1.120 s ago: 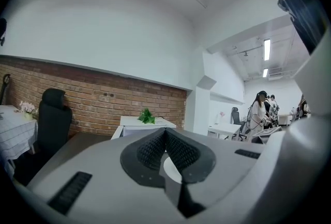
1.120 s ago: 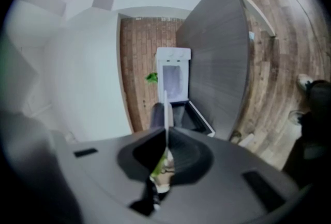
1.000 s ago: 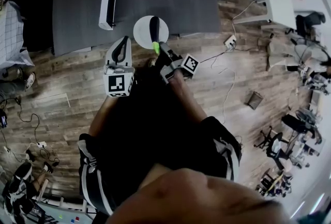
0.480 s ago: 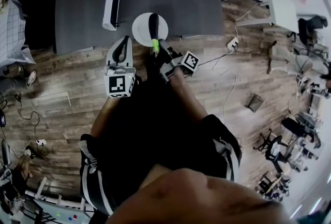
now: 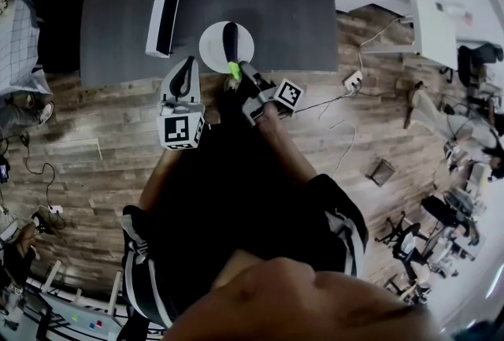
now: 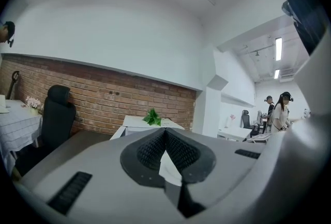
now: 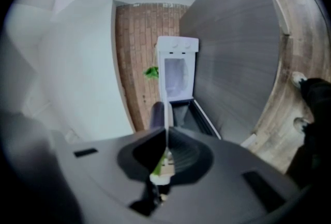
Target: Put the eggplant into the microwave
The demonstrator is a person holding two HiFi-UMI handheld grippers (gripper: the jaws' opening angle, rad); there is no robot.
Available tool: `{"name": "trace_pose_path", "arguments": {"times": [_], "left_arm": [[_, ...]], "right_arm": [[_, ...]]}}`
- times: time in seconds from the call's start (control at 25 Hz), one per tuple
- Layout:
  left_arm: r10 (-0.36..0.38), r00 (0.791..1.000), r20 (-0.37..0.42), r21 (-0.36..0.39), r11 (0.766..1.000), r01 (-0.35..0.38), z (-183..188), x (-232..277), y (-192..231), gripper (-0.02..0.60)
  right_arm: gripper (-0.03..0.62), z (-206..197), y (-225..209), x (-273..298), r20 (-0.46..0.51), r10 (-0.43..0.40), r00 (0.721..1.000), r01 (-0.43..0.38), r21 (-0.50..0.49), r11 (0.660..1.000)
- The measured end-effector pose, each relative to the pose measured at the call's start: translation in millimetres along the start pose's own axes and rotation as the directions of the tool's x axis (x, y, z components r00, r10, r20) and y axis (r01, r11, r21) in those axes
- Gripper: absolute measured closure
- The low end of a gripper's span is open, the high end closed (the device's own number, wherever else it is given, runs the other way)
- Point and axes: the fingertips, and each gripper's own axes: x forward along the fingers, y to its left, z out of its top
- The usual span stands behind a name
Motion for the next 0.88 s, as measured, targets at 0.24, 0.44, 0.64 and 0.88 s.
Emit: {"name": "trace_pose_path", "arguments": {"times": [0.24, 0.44, 0.64, 0.88], "left_arm": [[0.037, 0.999, 0.005, -0.007, 0.999, -0.037, -2, 45, -12, 0.546], [0.097, 0.995, 0.008, -0.013, 0.995, -0.097, 2, 82, -17, 0.546], [0.165, 0.986, 0.019, -0.024, 0.986, -0.165, 8, 104, -20, 0.546], [0.199, 0.98, 0.013, -0.021, 0.98, -0.199, 10, 120, -25, 0.546]], "right_arm": [[0.556, 45, 7, 17, -0.051, -0.007, 0.999, 0.006, -0.021, 1.0], [0.556, 79, 12, 33, -0.11, -0.013, 0.994, 0.01, -0.027, 1.0], [0.556, 106, 14, 47, -0.167, -0.026, 0.986, 0.02, -0.034, 0.999], [0.556, 128, 6, 58, -0.203, -0.053, 0.978, 0.045, -0.043, 0.998]]}}
